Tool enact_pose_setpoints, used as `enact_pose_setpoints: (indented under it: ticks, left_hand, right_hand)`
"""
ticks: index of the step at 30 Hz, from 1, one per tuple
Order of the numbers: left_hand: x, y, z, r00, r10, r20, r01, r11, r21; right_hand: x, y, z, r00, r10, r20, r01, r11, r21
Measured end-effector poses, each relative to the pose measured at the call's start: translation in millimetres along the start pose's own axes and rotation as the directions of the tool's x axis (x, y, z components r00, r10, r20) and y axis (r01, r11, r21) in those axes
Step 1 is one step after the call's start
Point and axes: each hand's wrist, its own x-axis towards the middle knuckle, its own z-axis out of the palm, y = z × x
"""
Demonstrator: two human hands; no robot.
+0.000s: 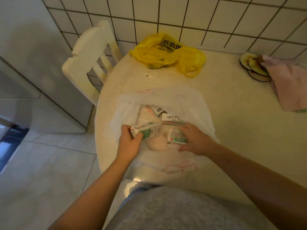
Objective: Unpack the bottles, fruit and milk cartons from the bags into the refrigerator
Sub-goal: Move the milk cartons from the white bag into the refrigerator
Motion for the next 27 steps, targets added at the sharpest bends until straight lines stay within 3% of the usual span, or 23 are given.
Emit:
enact_pose_setpoints:
  ticks: [4, 7, 10, 13, 18, 24, 27]
  left_hand:
    - [-26, 13, -5, 0.996, 0.004, -0.094, -0.015, 0.994, -0.107]
    - [-49, 18, -13, 0.987, -0.003, -0.160, -0.029, 0.981, -0.193]
    - [-77, 19, -25, 0.970, -0.032, -0.242, -0.032, 0.966, -0.258]
    - [-107, 21, -39, 0.942, -0.066, -0.328, -0.041, 0.951, -0.308]
    - [-152, 11, -69, 0.914, -0.126, -0.385, -0.021, 0.934, -0.356]
    - [-184, -20, -118, 0.884, -0.182, -0.430, -0.006, 0.916, -0.401]
    - [-192, -41, -151, 0.870, -0.204, -0.449, 0.001, 0.911, -0.412]
  right_hand:
    - [-21, -11, -14, 0.965, 0.056, -0.256, 0.037, 0.937, 0.347]
    - [-42, -30, -25, 0.951, 0.085, -0.298, 0.120, 0.786, 0.606]
    - [-62, -49, -26, 0.958, 0.058, -0.282, 0.172, 0.669, 0.723]
    - [-78, -66, -19, 0.969, 0.027, -0.244, 0.178, 0.606, 0.775]
    - [-91, -94, -1, 0.996, -0.059, -0.064, 0.085, 0.518, 0.851]
    - [-91, -147, 22, 0.987, -0.125, 0.099, -0.017, 0.536, 0.844]
    - [-91, -177, 27, 0.982, -0.157, 0.108, 0.006, 0.589, 0.808]
